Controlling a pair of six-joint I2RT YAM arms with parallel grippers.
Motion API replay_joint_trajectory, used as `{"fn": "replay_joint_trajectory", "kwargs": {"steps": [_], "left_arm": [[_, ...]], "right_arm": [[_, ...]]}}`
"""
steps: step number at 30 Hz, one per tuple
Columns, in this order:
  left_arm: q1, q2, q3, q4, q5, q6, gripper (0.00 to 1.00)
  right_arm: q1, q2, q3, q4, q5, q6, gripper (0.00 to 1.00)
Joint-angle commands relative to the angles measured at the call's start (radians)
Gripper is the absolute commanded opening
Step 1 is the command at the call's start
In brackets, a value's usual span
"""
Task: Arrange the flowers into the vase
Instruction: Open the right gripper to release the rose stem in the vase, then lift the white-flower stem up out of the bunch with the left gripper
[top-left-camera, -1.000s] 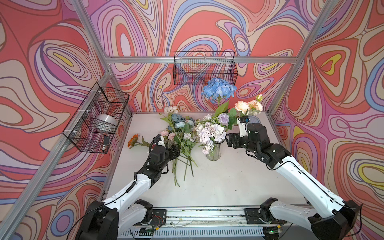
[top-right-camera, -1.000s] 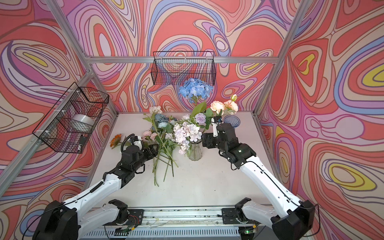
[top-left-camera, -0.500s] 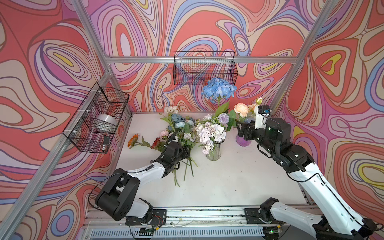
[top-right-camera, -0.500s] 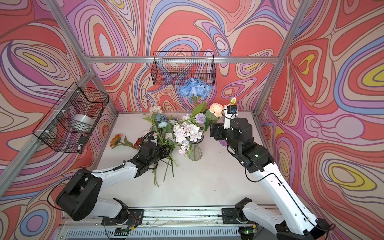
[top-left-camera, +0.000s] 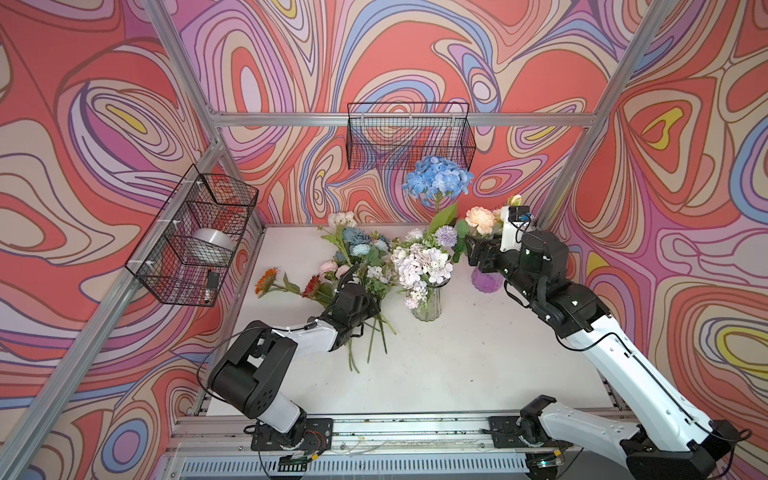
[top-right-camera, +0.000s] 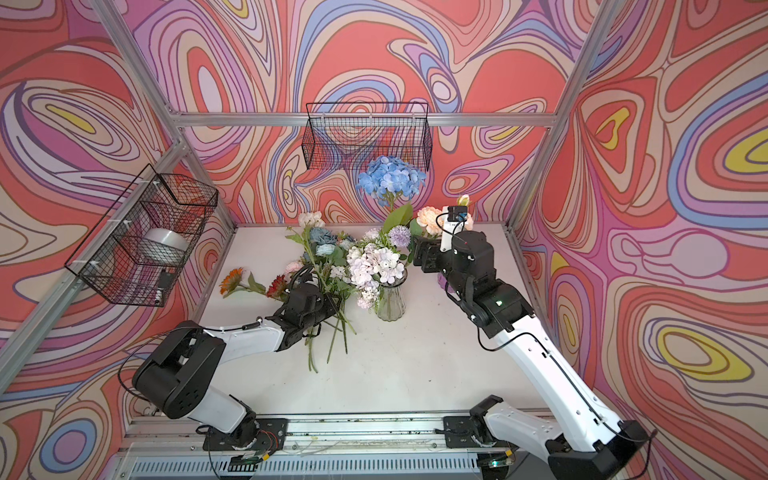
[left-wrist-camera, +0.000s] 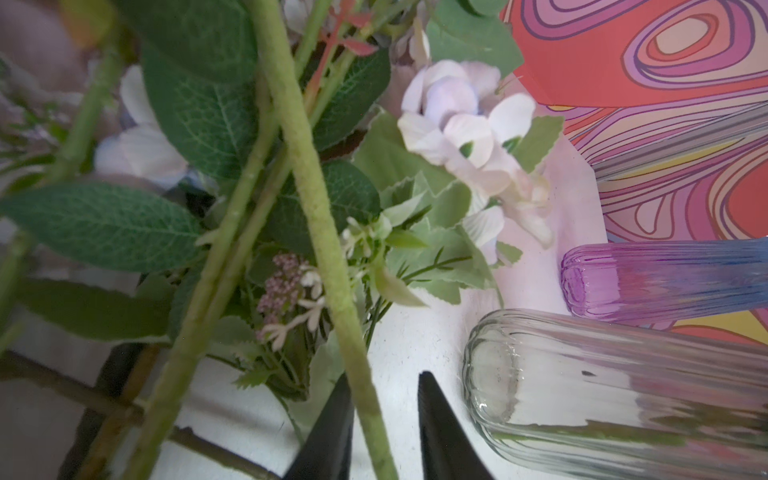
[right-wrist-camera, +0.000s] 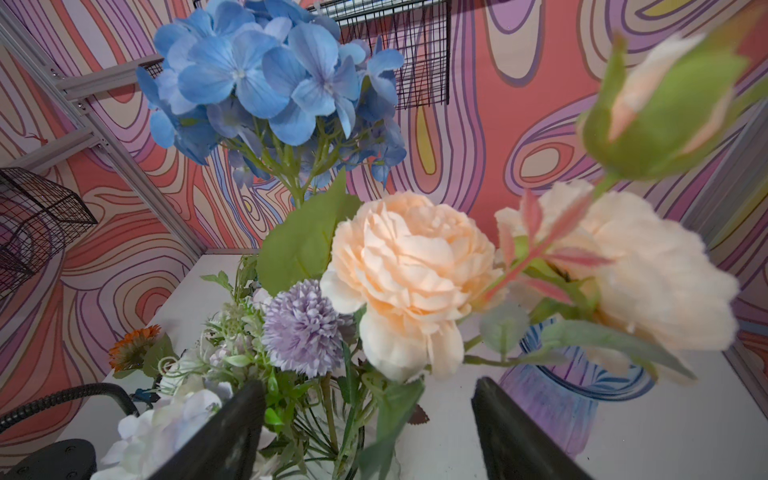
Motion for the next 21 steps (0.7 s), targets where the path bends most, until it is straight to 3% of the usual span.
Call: {"fn": "replay_joint_trajectory", "kwargs": {"steps": [1,4,16,21], "left_arm": [[-0.006,0.000,0.016,0.046,0.001,-0.024,0.13],[-0.004,-0.041,-0.005,0.049,-0.012,-0.036,0.00],[-0.005,-0.351,-0.098,0.009,-0.172,-0.073,0.00],[-0.006,-0.486,-0.126,-0.033,-0.247,0.013,0.00]], "right_arm": [[0.001,-0.014,-0.004,0.032,0.017,-0.002,0.81],[0.001,-0.017,-0.003,0.039,0.023,-0.004,0.81],[0.002,0.003,0.014,0.098,-0.060,0.007,0.81],[0.001,0.025,0.035,0.122,-0.132,0.007,0.81]]}}
